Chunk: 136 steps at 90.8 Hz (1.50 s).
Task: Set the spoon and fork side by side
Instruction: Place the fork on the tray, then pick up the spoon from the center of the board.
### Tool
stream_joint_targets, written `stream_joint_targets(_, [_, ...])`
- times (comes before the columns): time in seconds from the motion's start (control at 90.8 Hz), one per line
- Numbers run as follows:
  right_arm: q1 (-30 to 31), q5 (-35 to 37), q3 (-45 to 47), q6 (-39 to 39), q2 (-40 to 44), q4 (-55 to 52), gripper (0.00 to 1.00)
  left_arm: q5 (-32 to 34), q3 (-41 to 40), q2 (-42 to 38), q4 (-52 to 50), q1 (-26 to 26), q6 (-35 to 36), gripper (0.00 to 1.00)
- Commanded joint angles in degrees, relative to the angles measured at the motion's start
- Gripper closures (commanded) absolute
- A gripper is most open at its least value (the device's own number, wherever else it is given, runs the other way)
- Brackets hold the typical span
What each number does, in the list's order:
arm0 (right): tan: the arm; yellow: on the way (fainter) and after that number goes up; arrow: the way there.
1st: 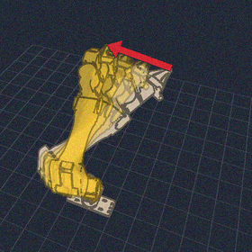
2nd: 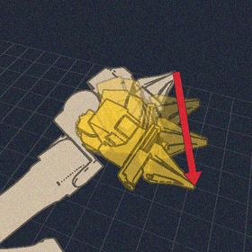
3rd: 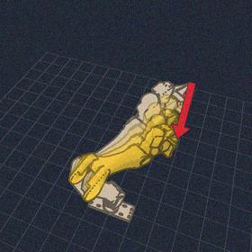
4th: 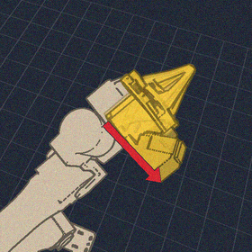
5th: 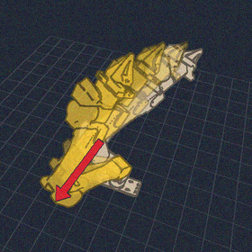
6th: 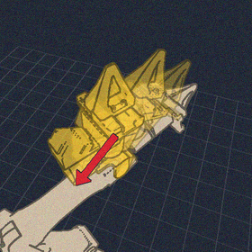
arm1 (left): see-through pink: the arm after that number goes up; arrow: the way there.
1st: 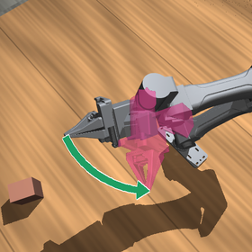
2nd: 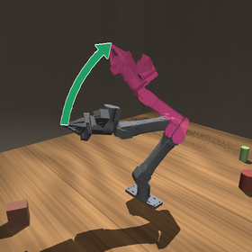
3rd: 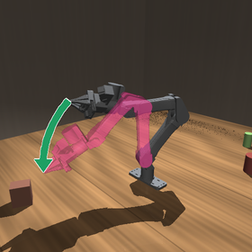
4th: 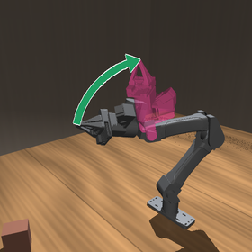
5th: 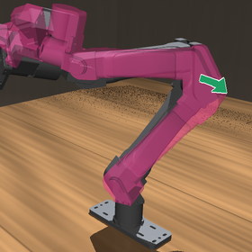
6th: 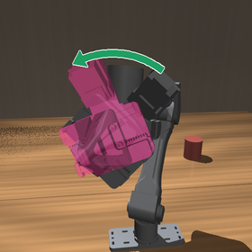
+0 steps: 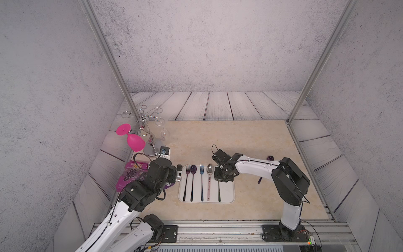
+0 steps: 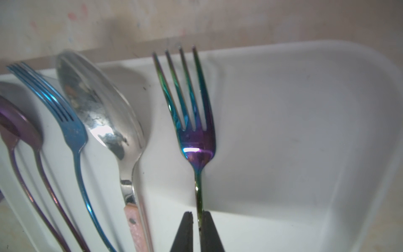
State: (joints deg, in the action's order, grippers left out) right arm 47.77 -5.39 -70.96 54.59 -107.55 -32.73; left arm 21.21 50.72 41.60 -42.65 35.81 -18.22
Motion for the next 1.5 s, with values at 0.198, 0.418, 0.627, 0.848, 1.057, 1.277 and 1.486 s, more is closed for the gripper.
stream_joint_targets(0.198, [-1.6,5.3,-1.3,-3.0,8.0,-8.3,0.81,-0.1,-0.3,0.0,0.5,0.0,0.0,0.0])
stream_joint_targets(0.418, [-13.0,5.7,4.1,-7.9,16.0,-12.9,0.71,0.1,-0.3,0.7,0.4,0.0,-0.6,0.0])
stream_joint_targets(0.627, [-33.2,4.7,7.0,-17.8,17.3,-13.3,0.66,-0.8,-0.2,1.8,0.7,0.0,-0.7,0.0])
stream_joint_targets(0.848, [-43.5,4.0,4.0,-21.7,10.5,-11.2,0.65,-1.4,-0.2,1.8,0.3,0.1,-0.7,0.0])
stream_joint_targets(1.057, [-45.6,4.5,3.4,-22.5,5.9,-9.4,0.67,-1.6,-0.1,1.9,-0.1,0.0,-0.4,0.0])
stream_joint_targets(1.277, [-46.5,3.8,3.1,-24.4,2.5,-8.5,0.7,-1.7,-0.2,2.1,0.1,0.0,-0.3,0.0])
stream_joint_targets(1.486, [-46.6,3.4,3.2,-24.9,0.6,-8.4,0.73,-1.7,0.1,2.5,0.1,0.0,-0.4,0.0])
